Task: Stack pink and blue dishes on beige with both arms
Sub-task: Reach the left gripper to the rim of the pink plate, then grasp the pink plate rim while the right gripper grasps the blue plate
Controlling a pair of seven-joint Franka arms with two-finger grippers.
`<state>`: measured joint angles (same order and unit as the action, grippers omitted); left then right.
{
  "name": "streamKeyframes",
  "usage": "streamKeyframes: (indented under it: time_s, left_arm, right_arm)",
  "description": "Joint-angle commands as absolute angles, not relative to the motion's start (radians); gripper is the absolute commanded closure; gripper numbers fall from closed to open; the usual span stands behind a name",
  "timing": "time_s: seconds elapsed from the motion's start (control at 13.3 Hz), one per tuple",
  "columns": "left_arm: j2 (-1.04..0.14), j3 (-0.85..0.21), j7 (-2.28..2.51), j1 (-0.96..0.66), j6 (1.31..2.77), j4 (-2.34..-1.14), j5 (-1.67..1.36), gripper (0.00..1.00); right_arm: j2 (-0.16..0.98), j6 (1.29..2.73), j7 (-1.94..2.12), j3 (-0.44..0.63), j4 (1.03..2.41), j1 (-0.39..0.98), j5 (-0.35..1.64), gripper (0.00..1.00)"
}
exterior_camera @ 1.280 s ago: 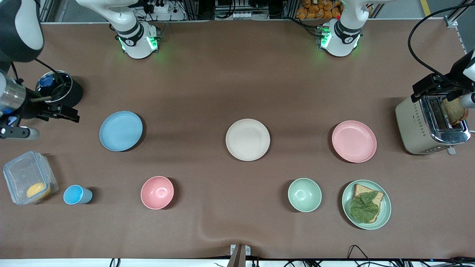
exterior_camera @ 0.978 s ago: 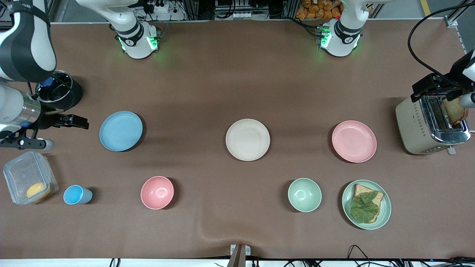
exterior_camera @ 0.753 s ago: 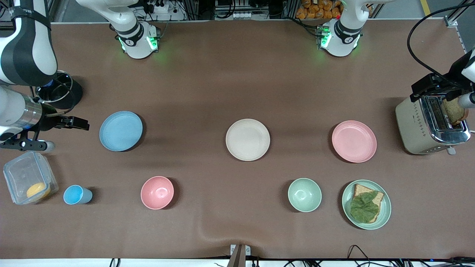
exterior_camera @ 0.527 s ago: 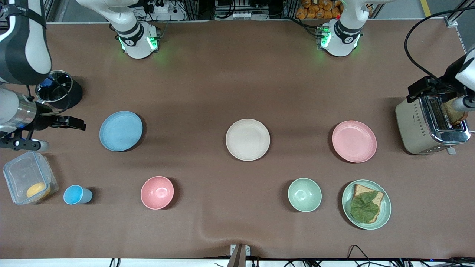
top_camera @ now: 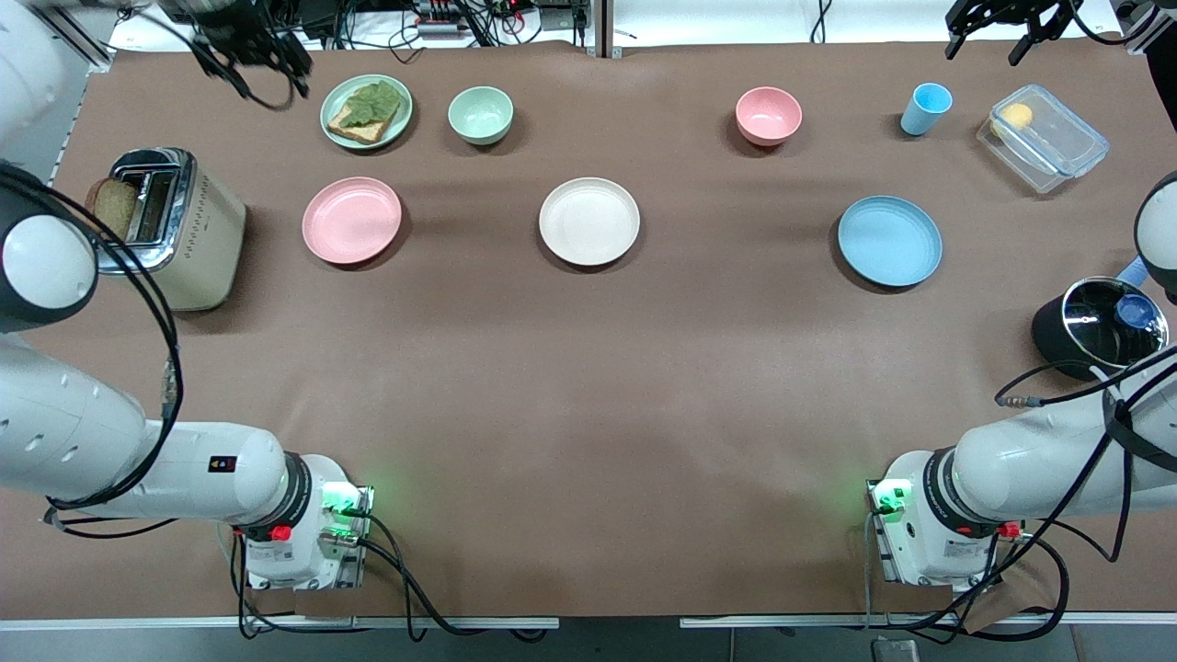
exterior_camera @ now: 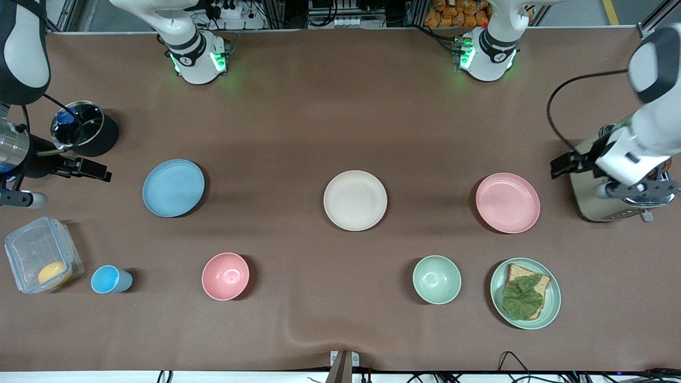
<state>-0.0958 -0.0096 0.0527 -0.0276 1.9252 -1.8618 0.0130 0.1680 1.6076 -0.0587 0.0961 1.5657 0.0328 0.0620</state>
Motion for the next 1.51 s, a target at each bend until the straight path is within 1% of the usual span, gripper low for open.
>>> streamKeyframes:
  time_s: [0.0,0.15,0.3,0.75,0.83,0.98,1.13,1.28,1.43]
  left_arm:
    - [-0.142,-0.008,0.055,-0.023,2.1,-1.982,0.008,0.0]
    - [-0.205,-0.008,0.054,0.011,2.195,-2.017,0.018,0.0]
    - [-0.238,-0.008,0.049,0.023,2.275,-2.071,0.043,0.0]
    - [-0.357,-0.012,0.026,0.123,2.399,-2.105,0.044,0.0]
    - [-0.376,-0.012,0.005,0.132,2.417,-2.105,0.044,0.0]
    - [-0.4,-0.015,-0.003,0.158,2.424,-2.105,0.043,0.0]
    - [-0.423,-0.017,-0.002,0.16,2.425,-2.105,0.031,0.04]
    - [-0.439,-0.018,-0.002,0.166,2.437,-2.105,0.029,0.06]
    - [-0.454,-0.018,-0.002,0.166,2.439,-2.103,0.019,0.17]
  right_arm:
    - [0.169,1.598,-0.034,0.089,1.566,0.002,0.08,0.0]
    - [0.187,1.615,0.027,0.091,1.58,-0.03,0.083,0.0]
    - [0.213,1.675,0.107,0.089,1.629,-0.067,0.086,0.0]
    - [0.221,1.995,0.371,0.089,1.929,-0.172,0.144,0.0]
    - [0.221,2.04,0.409,0.089,1.98,-0.182,0.162,0.0]
    - [0.239,2.083,0.493,0.089,2.037,-0.199,0.216,0.0]
    - [0.294,2.143,0.575,0.087,2.065,-0.224,0.224,0.0]
    - [0.339,2.158,0.632,0.087,2.066,-0.225,0.225,0.0]
    - [0.391,2.181,0.691,0.087,2.065,-0.221,0.267,0.0]
